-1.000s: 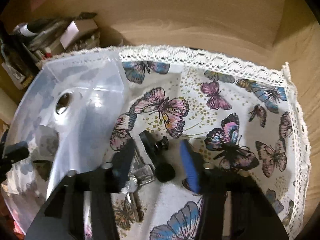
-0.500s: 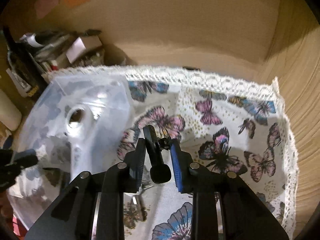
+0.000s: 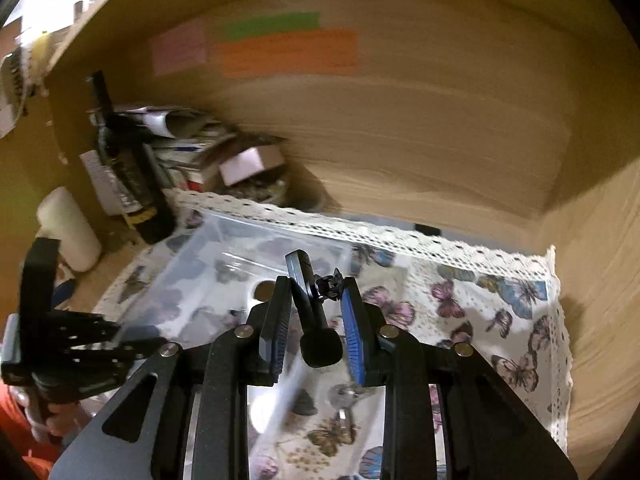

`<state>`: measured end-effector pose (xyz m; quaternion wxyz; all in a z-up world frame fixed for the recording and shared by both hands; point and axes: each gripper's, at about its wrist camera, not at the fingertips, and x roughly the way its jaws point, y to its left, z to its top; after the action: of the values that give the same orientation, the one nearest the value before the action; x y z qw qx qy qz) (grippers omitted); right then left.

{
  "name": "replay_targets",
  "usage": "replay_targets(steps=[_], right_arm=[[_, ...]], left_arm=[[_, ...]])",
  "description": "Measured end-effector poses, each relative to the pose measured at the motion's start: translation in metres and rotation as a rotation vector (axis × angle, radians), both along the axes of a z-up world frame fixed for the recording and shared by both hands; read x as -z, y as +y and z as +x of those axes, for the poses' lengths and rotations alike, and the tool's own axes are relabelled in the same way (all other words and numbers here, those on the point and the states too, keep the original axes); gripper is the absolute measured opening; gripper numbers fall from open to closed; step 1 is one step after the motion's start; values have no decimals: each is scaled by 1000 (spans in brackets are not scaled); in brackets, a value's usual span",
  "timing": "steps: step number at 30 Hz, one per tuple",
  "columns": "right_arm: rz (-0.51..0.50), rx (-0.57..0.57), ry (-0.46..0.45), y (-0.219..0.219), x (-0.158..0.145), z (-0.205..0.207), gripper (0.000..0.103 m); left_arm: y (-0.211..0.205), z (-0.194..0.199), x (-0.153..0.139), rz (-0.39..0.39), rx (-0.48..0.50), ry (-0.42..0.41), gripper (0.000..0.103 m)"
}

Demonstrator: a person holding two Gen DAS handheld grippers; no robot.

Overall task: Organize rigid objects
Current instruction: 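Place the black cylinder into the clear box and open the right tool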

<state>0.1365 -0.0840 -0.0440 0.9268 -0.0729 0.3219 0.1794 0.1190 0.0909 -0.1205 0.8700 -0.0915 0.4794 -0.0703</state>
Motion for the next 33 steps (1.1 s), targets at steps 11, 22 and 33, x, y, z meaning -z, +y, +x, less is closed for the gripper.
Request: replay_targets(steps=[11, 22, 33], right_arm=[[-68, -134, 107, 46, 36, -7, 23], [-115, -178, 211, 58, 67, -4, 23], [-57, -138, 159, 40, 42, -6, 33]], left_arm=[[0, 0, 0, -1, -1, 0, 17], [0, 0, 0, 1, 0, -1, 17], [0, 0, 0, 1, 0, -1, 17]])
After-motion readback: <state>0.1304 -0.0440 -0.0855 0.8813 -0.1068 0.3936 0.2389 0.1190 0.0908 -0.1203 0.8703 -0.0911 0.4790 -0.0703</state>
